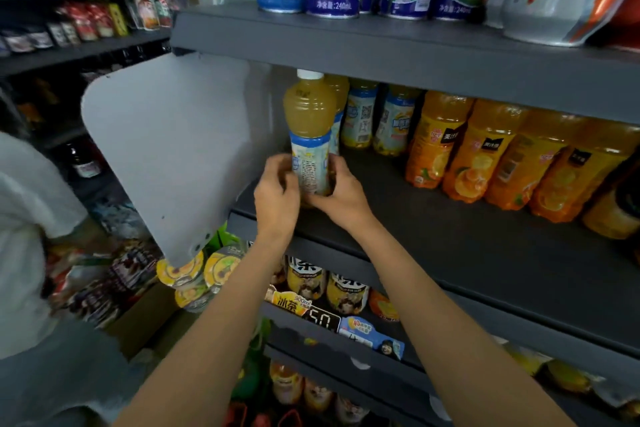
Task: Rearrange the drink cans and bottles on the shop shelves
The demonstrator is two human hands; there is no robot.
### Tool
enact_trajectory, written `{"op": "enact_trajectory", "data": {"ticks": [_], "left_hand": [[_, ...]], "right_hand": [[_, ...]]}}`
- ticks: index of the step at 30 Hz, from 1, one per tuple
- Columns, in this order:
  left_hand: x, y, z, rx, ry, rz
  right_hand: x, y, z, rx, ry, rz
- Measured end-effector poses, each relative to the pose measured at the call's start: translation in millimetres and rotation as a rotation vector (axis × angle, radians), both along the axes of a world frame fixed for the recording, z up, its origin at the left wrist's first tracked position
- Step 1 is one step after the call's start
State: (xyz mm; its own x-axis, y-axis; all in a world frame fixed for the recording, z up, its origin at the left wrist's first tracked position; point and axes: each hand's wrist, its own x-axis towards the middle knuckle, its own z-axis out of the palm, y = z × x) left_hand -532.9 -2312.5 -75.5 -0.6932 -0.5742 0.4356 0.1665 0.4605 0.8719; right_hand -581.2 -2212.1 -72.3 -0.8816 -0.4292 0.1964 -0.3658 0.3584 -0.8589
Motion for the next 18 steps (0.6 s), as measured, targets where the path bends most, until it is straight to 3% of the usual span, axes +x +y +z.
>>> {"op": "enact_trajectory", "data": {"ticks": [5, 8, 11, 15, 18], "left_hand": [[-11.3, -7.6, -5.4, -0.227, -0.067, -0.078], [-22.0, 2.5, -4.8, -0.352, -0.256, -0.184], [-36.9, 8.7, -5.7, -0.439, -0.424, -0.282], [-50.1, 8.6, -12.7, -0.54, -0.384, -0.245], [-48.1, 7.6, -9.4, -0.45, -0.329, -0.219]], "right_hand": [[-2.0, 13.1, -9.7, 0.033, 0.095, -0.255], [-13.0, 34.5, -11.5, 0.024, 0.117, -0.49], [-35.2, 37.5, -1.7, 0.006, 0.087, -0.57], [-52.7, 16.4, 6.9, 0.038, 0.063, -0.574], [-51.7, 1.0, 1.3, 0.047, 0.092, -0.584]]}}
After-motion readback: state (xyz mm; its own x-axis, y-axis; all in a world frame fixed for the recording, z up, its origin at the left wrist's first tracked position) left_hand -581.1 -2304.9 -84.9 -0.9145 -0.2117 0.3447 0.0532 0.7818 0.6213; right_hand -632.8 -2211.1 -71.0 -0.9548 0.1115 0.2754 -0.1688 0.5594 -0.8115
